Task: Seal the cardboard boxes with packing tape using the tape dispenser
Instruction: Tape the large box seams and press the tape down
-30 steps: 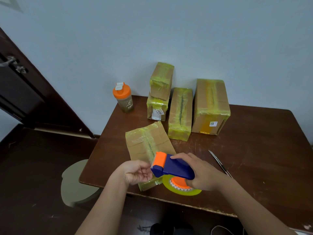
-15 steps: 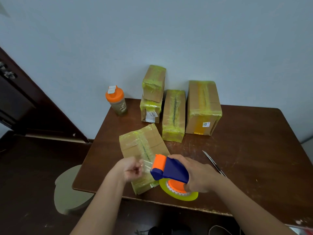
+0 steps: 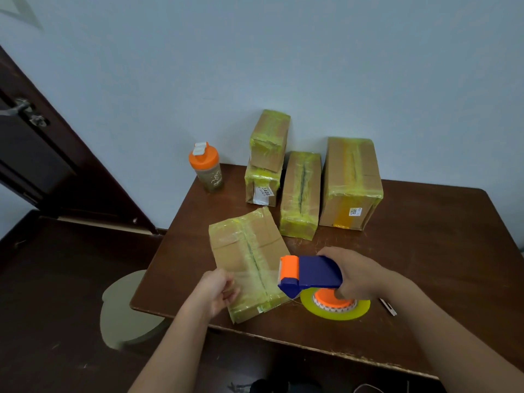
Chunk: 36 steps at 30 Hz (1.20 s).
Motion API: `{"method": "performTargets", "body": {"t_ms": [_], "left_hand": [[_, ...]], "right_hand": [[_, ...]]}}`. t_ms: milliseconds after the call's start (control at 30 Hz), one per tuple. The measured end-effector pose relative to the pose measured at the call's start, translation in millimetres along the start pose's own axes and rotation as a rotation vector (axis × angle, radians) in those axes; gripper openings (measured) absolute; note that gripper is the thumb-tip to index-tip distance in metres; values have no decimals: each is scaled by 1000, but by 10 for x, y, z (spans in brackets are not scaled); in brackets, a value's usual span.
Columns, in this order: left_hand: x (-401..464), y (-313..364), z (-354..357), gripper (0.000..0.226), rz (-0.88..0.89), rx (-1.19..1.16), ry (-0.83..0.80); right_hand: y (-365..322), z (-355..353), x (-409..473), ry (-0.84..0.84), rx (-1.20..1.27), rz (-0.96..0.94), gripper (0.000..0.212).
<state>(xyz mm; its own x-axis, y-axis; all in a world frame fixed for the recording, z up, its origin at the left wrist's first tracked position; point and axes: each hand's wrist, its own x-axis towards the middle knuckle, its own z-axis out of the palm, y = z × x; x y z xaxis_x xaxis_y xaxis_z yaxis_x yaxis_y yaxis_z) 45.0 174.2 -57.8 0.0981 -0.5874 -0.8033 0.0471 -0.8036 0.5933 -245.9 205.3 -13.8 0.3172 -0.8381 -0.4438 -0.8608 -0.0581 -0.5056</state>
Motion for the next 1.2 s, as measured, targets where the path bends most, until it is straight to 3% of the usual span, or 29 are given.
{"method": "performTargets", "body": {"t_ms": [267, 400, 500, 667, 867, 933, 1000, 1100, 1200], "left_hand": [[81, -56, -213, 26, -22, 56, 158], [43, -29, -315, 20, -33, 28, 224], [46, -38, -406, 14, -31, 1, 241], [123, -16, -613, 28, 18, 7, 302], [55, 50, -650, 20, 129, 130, 364], [-15, 20, -617, 14, 174, 152, 333], [-44, -59, -576, 23, 208, 187, 296], [-51, -220, -487, 25, 249, 177, 332], [10, -315, -423, 21, 253, 155, 413]], "right_hand": [[-85, 316, 197, -151, 234, 4, 61], [-161, 508, 307, -195, 334, 16, 65], [-263, 551, 388, -179, 364, 15, 54], [-456, 546, 497, -220, 353, -2, 51], [-552, 383, 506, -169, 126, -80, 59], [-556, 267, 520, -127, -15, -142, 71], [-559, 197, 530, -113, -193, -199, 85], [-584, 152, 516, -82, -442, -248, 85], [-555, 127, 491, -81, -484, -282, 86]]}}
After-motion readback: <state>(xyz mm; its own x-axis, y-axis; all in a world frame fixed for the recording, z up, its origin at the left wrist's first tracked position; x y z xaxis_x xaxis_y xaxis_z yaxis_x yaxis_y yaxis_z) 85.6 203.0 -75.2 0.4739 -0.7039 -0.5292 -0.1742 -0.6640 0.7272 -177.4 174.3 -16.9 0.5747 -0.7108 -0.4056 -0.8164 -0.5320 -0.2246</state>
